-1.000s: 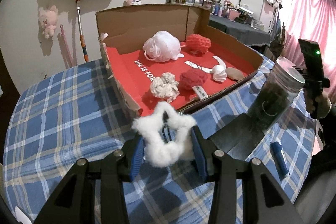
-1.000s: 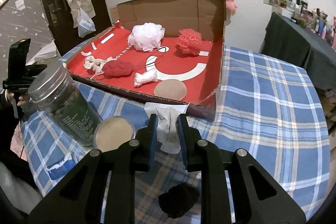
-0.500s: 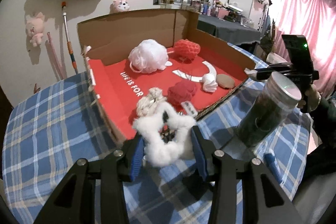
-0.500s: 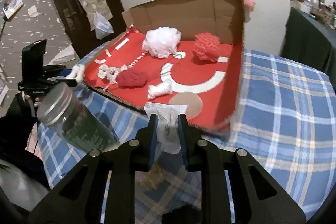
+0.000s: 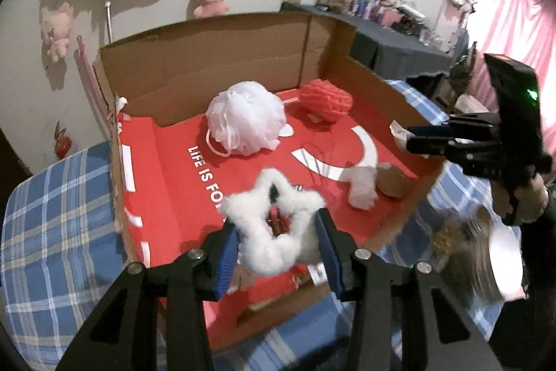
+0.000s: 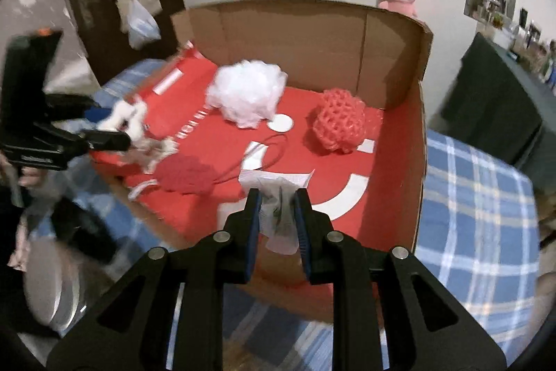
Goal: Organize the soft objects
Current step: 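Carry the star scrunchie and tissue over the cardboard box, then open the left tool to drop the star scrunchie while the right tool releases the tissue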
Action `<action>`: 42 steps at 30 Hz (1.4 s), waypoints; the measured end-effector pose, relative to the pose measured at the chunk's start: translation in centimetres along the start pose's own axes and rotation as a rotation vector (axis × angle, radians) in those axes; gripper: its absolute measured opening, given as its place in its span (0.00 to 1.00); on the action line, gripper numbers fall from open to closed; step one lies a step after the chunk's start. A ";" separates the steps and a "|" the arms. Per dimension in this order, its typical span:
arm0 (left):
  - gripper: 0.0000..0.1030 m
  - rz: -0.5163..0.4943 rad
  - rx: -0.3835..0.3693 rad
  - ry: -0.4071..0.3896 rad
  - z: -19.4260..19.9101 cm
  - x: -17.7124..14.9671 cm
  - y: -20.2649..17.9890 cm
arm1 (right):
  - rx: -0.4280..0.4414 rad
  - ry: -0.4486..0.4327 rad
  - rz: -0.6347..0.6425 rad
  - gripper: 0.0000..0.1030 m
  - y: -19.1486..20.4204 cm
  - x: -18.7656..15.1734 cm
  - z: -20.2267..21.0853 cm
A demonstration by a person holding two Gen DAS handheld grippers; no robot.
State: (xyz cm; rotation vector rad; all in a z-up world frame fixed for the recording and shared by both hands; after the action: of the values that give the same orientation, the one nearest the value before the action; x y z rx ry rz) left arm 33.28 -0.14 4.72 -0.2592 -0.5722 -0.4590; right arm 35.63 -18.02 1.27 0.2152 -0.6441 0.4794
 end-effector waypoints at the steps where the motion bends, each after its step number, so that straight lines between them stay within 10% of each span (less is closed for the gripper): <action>1: 0.44 0.007 0.015 0.014 -0.5 0.3 0.2 | -0.042 0.028 0.004 0.18 -0.3 0.4 -0.8; 18: 0.44 0.092 0.204 0.243 -8.0 2.3 5.0 | -0.242 0.272 0.036 0.18 -3.1 0.6 -7.9; 42: 0.76 0.072 0.188 0.168 -5.6 2.9 3.6 | -0.223 0.270 -0.016 0.27 -3.9 1.1 -8.1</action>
State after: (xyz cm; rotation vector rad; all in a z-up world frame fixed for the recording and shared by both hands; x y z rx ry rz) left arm 39.75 0.03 1.44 -0.0603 -0.4367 -0.3511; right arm 42.57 -18.26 -4.53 -0.0556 -0.4261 0.4091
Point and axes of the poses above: each gripper's, at about its wrist camera, not at the fingertips, and z roughly against the way its jaws point, y to its left, x to its top, the point moved 8 cm from there along -z, roughly the way its jaws point, and after that the axes turned 4 degrees about y, right-handed, at the moved point
